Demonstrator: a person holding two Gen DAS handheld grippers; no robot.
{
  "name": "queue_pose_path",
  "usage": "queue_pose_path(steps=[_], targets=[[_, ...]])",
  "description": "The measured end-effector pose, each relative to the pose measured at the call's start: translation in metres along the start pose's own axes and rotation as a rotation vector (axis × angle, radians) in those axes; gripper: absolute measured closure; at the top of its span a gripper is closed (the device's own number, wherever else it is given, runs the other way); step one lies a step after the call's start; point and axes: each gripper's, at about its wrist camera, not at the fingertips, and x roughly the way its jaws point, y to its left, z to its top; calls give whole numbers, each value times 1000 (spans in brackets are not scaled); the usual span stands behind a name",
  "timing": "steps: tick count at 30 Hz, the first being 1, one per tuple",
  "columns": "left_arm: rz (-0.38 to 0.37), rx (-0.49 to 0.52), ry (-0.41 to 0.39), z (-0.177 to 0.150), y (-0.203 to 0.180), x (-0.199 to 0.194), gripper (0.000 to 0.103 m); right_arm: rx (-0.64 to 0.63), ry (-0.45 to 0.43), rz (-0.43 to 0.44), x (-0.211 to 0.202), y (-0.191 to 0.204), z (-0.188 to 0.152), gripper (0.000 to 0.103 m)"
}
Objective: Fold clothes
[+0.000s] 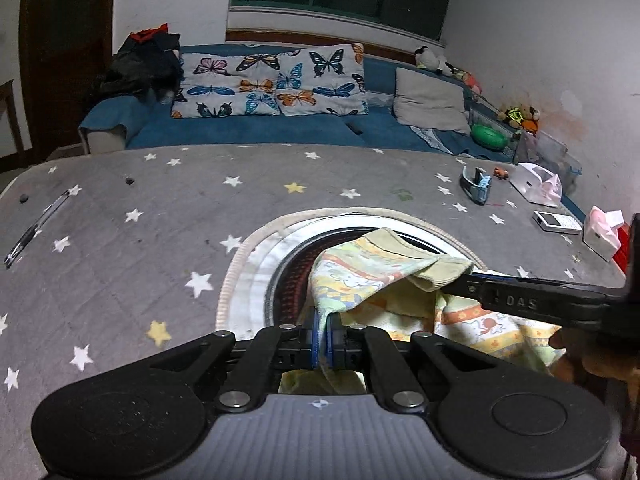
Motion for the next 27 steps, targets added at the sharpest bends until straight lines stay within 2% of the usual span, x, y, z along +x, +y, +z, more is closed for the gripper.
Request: queue_pose_path(steps=[2, 3, 6, 12, 16, 24, 27], targets=[[3, -14, -2, -2, 6, -3, 99, 12, 10, 6, 9, 1, -1, 74], [6, -22, -5, -3, 10, -5, 99, 18, 11, 13, 11, 1, -1, 82], [10, -39, -16, -8, 18, -15, 99, 37, -6, 17, 6, -2, -3, 95], [37, -74, -49, -23, 36, -44, 99, 36, -100, -19, -35, -5, -7, 97], [57, -106, -59, -39, 50, -68, 99, 24, -180, -33, -83, -13, -10, 97], [57, -188, -9, -90, 78, -117, 100, 40, -324, -132, -198, -46, -37, 97], [76, -159, 20, -108, 76, -132, 102, 58, -349, -187, -235, -62, -52, 97]])
